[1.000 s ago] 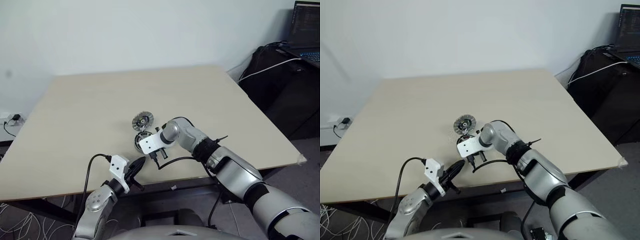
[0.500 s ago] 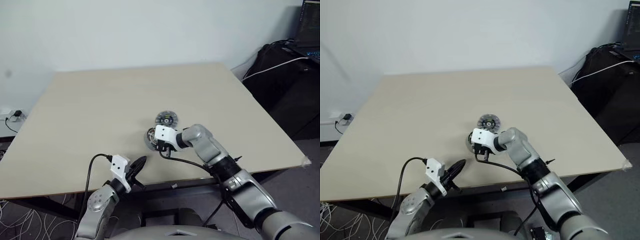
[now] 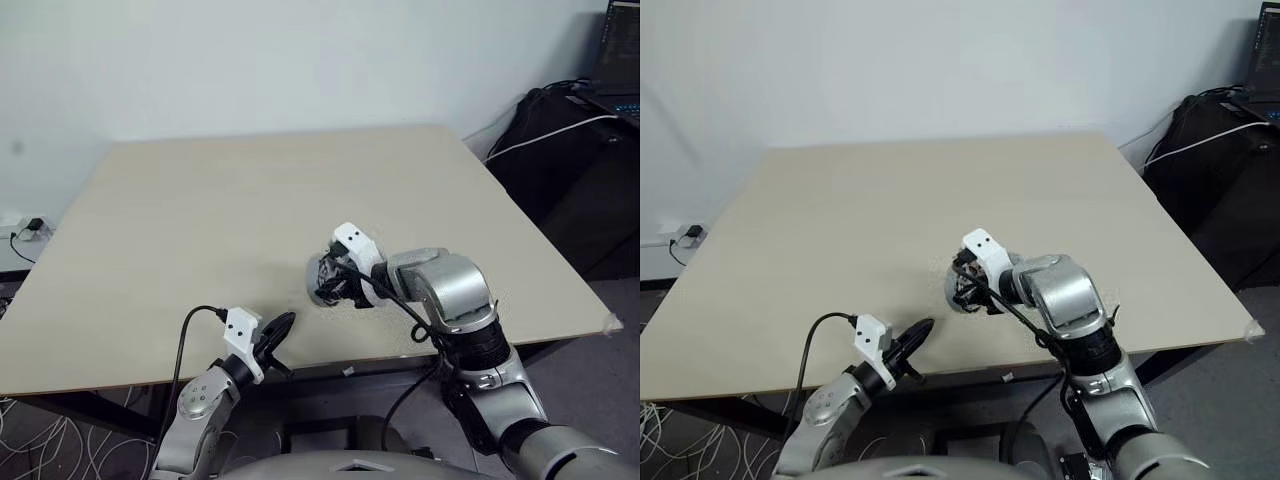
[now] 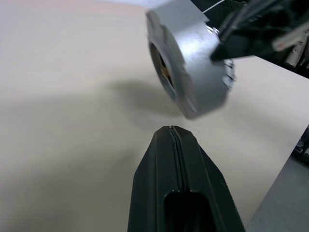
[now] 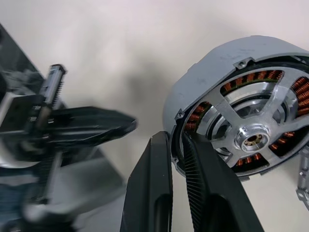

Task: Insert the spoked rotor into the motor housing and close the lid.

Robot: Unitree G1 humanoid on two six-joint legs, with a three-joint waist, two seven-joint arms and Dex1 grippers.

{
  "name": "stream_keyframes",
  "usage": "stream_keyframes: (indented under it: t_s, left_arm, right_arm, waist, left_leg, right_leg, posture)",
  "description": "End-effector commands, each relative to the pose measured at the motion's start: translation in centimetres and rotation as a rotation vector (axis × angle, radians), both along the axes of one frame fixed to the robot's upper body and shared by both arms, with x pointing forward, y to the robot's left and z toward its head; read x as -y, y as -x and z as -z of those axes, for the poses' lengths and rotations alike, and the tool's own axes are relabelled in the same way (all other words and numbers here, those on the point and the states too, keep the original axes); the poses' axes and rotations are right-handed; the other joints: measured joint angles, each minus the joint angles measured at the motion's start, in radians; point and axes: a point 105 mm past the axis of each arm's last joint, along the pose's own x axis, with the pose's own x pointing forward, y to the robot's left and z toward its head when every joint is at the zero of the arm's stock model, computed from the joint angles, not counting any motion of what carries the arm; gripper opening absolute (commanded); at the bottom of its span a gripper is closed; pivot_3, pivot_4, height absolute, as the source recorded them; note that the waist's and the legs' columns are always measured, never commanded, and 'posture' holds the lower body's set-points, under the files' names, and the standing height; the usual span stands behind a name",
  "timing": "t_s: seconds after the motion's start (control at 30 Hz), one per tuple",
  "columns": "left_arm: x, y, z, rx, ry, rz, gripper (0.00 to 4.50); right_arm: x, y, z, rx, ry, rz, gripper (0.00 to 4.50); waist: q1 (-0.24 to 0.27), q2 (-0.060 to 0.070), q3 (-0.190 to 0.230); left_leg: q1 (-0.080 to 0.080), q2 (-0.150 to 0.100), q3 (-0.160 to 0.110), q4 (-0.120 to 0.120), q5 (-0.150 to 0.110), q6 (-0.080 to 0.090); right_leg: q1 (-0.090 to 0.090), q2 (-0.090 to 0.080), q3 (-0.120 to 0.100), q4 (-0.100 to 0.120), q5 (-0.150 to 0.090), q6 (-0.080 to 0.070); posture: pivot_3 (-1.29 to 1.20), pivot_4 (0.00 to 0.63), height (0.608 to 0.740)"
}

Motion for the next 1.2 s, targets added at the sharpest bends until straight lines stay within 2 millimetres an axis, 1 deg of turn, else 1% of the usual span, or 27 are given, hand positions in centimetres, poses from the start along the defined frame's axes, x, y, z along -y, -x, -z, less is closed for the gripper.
stream_keyframes:
  t_s: [0.03, 0.2, 0.3, 0.4, 0.47, 0.53, 0.67, 0.77, 0.83, 0.97, 1.03, 1.17, 1.2]
  left_arm:
    - [-0.2, -0.3, -0.4, 0.024, 0.002, -0.007, 0.0]
    - [0.0, -0.3, -0.5, 0.021, 0.012, -0.007, 0.0]
    - [0.0, -0.4, -0.5, 0.023, 0.013, -0.006, 0.0]
    - [-0.1, -0.4, -0.5, 0.026, 0.011, -0.008, 0.0]
    - [-0.1, -0.3, -0.5, 0.026, 0.011, -0.011, 0.0]
    - [-0.1, -0.3, -0.5, 0.023, 0.014, -0.015, 0.0]
    - [-0.1, -0.2, -0.5, 0.021, 0.017, -0.019, 0.0]
    - [-0.1, -0.2, -0.5, 0.021, 0.016, -0.018, 0.0]
    - [-0.1, -0.2, -0.5, 0.022, 0.015, -0.017, 0.0]
    - [-0.2, -0.2, -0.5, 0.022, 0.015, -0.016, 0.0]
    - [-0.1, -0.3, -0.6, 0.022, 0.016, -0.016, 0.0]
    - [-0.2, -0.3, -0.6, 0.022, 0.016, -0.016, 0.0]
    - [-0.2, -0.2, -0.6, 0.022, 0.017, -0.016, 0.0]
  right_arm:
    - [-0.8, -0.1, -1.8, 0.047, -0.068, -0.01, 0.12]
    - [-0.6, -0.8, -0.3, 0.002, -0.017, 0.053, 0.12]
    - [-0.6, -1.5, 0.5, -0.013, 0.002, 0.085, 0.12]
    - [-0.7, -1.5, 1.4, -0.041, 0.014, 0.088, 0.12]
    - [-1.0, -1.7, 1.9, -0.049, 0.016, 0.086, 0.12]
    - [-1.3, -2.2, 2.2, -0.044, 0.016, 0.094, 0.12]
    - [-1.8, -3.9, 2.9, -0.035, -0.003, 0.151, 0.12]
    - [-2.5, -4.8, 3.1, -0.034, -0.022, 0.178, 0.12]
    - [-3.1, -5.0, 3.3, -0.035, -0.03, 0.177, 0.86]
    - [-4.8, -5.0, 3.0, -0.035, -0.068, 0.162, 2.03]
    - [-5.4, -5.0, 2.8, -0.036, -0.084, 0.155, 2.73]
    - [-6.5, -4.7, 1.7, -0.043, -0.148, 0.145, 4.04]
    - [-6.9, -4.4, 1.1, -0.045, -0.181, 0.133, 4.36]
  waist:
    - [-0.002, 0.0, 0.0]
    - [-0.003, 0.0, 0.0]
    - [-0.002, 0.0, 0.0]
    - [-0.003, 0.0, 0.0]
    - [-0.004, 0.0, 0.0]
    - [-0.005, 0.0, 0.0]
    - [-0.009, 0.0, 0.0]
    - [-0.012, 0.0, 0.0]
    - [-0.013, 0.0, 0.0]
    - [-0.016, 0.0, 0.0]
    - [-0.018, 0.0, 0.0]
    - [-0.022, 0.001, 0.0]
    - [-0.023, 0.001, 0.0]
  left_leg:
    - [0.0, 0.0, 0.0, 0.0, 0.0, 0.0]
    - [0.0, 0.0, 0.0, 0.0, 0.0, 0.0]
    - [0.0, 0.0, 0.0, 0.0, 0.0, 0.0]
    - [0.0, 0.0, 0.001, 0.0, 0.0, 0.0]
    - [0.0, 0.0, 0.001, 0.0, 0.0, 0.0]
    - [0.0, 0.0, 0.001, 0.0, 0.0, 0.0]
    - [0.0, 0.0, 0.001, 0.0, 0.0, 0.0]
    - [0.001, 0.0, 0.001, 0.001, 0.0, 0.0]
    - [0.001, 0.0, 0.001, 0.001, 0.001, 0.0]
    - [0.002, 0.0, 0.001, 0.001, 0.001, 0.0]
    - [0.002, 0.0, 0.001, 0.001, 0.001, 0.0]
    - [0.002, 0.0, 0.001, -0.001, 0.001, 0.0]
    - [0.002, 0.0, 0.001, -0.001, 0.001, 0.0]
  right_leg:
    - [0.0, 0.0, 0.0, 0.0, 0.0, 0.0]
    - [-0.001, 0.001, 0.0, 0.0, -0.002, 0.004]
    - [0.0, 0.0, 0.0, 0.0, 0.0, 0.001]
    - [0.0, 0.0, 0.0, 0.0, 0.001, 0.001]
    - [0.0, 0.001, 0.0, 0.0, 0.003, 0.004]
    - [0.0, 0.001, 0.0, 0.0, 0.003, 0.004]
    - [0.001, 0.001, 0.0, 0.0, 0.002, 0.004]
    - [0.001, 0.001, 0.0, 0.0, 0.003, 0.004]
    - [0.002, 0.001, 0.0, 0.0, 0.003, 0.004]
    - [0.002, 0.001, 0.0, 0.0, 0.003, 0.004]
    - [0.001, 0.002, 0.001, 0.001, 0.004, 0.005]
    - [0.001, 0.002, 0.001, 0.001, 0.004, 0.004]
    - [0.0, 0.002, 0.001, 0.001, 0.004, 0.004]
  posture:
    - [0.0, 0.0, 0.74]
    - [0.0, 0.0, 0.74]
    - [0.0, 0.0, 0.74]
    - [0.0, 0.0, 0.74]
    - [0.0, 0.0, 0.74]
    - [0.0, 0.0, 0.74]
    - [0.0, 0.0, 0.74]
    - [0.0, 0.0, 0.74]
    - [0.0, 0.0, 0.74]
    - [0.0, 0.0, 0.74]
    - [0.0, 0.0, 0.74]
    - [0.0, 0.0, 0.74]
    - [0.0, 0.0, 0.74]
